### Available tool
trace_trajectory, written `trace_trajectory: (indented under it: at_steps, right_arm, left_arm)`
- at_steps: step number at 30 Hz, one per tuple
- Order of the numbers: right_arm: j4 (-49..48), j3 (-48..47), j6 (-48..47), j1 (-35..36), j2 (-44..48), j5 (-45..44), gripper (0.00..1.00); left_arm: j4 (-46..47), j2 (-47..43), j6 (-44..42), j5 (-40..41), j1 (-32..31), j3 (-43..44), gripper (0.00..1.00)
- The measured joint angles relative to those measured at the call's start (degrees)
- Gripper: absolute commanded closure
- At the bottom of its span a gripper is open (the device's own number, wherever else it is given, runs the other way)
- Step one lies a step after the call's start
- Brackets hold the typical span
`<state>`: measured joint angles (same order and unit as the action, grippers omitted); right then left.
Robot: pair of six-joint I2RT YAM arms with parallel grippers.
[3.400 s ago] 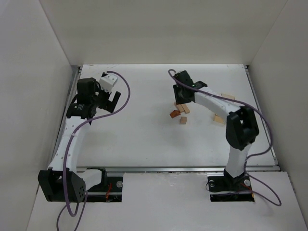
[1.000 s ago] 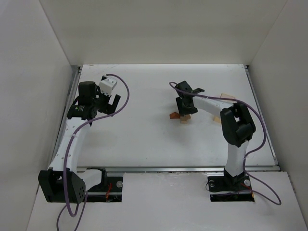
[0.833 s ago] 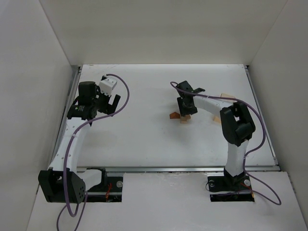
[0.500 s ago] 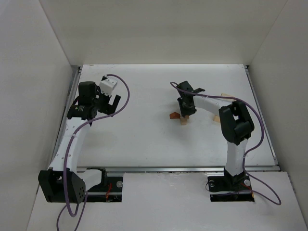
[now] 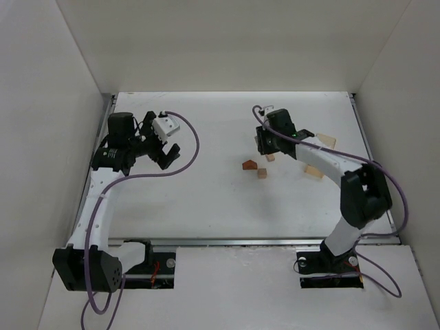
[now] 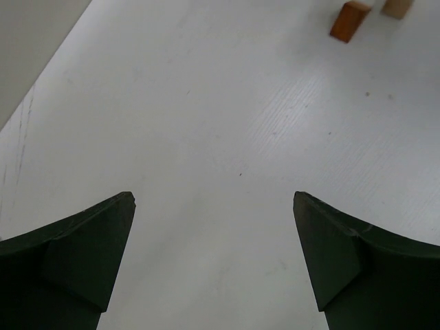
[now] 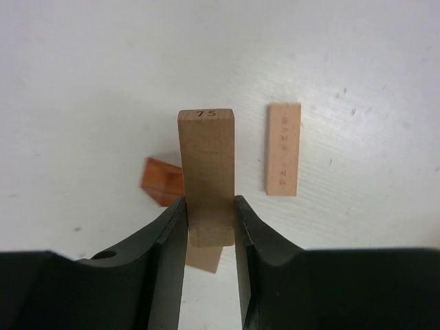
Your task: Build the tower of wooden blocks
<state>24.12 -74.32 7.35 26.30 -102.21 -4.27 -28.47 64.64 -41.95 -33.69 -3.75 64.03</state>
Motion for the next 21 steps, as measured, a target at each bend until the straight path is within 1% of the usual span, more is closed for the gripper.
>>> trace_trajectory:
  at_steps: [5,6,9,12,14,18,21]
  right_arm:
    - [-14.32,8.39,-4.68,-0.09,14.78,9.40,1.00]
    - [-17.35,10.05,-5.86,-0.09,17.11,11.34,1.00]
    - [-26.25,15.93,-9.27,0.17,23.21,17.09,1.00]
    - [-34.49,23.30,-12.74,1.33,28.17,22.10,1.00]
    - [-37.77,26.25,-15.26,2.91,29.49,24.44,1.00]
    - [-41.29,27.19,-19.06,5.11,28.65,28.17,1.00]
    - [-42.91,27.19,-21.00,6.10,27.82,29.94,1.00]
  left_arm:
    - [-0.98,0.48,-3.74,-13.70,-0.07,2.51,0.00]
    - [-1.03,0.81,-4.13,-15.54,-0.42,3.34,0.04]
    - [-1.20,3.06,-5.70,-17.94,-2.29,7.10,0.05]
    - [-1.31,5.84,-7.91,-17.97,-5.73,10.69,0.05]
    - [-1.64,8.13,-8.98,-17.64,-8.50,13.20,0.05]
    - [-3.80,15.19,-11.17,-18.40,-12.79,20.79,0.05]
    - [-6.97,21.20,-16.74,-18.18,-16.15,26.21,0.05]
